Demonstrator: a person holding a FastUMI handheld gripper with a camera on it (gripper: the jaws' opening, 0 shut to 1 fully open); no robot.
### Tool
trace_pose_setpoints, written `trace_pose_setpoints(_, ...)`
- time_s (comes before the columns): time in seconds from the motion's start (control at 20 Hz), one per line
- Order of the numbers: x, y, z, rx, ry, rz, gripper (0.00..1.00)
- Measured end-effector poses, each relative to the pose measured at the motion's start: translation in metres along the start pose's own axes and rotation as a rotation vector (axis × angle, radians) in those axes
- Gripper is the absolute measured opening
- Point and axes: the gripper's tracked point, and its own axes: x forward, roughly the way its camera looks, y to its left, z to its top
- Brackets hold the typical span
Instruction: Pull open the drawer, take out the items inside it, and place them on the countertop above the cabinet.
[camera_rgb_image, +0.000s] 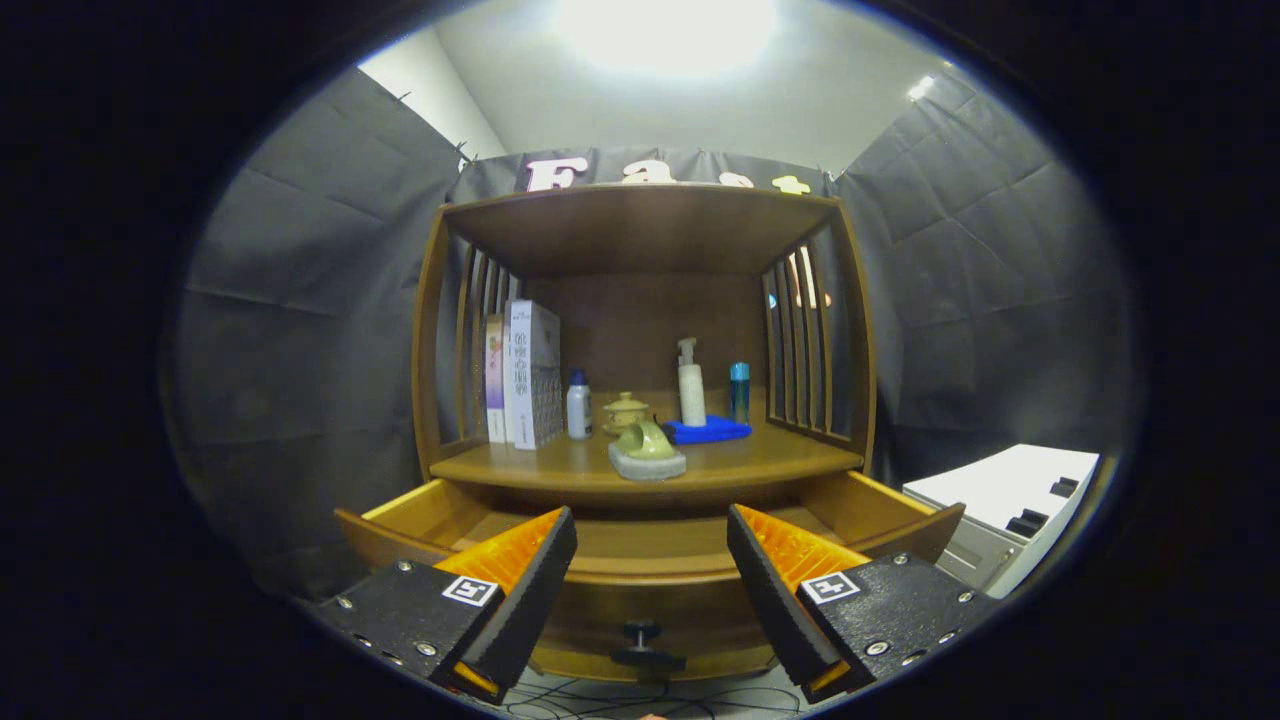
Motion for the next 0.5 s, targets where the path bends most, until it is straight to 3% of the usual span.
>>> trace_pose_setpoints(0.5, -0.01, 0.01, -0.071, -0.081, 0.093, 0.023, 0.94)
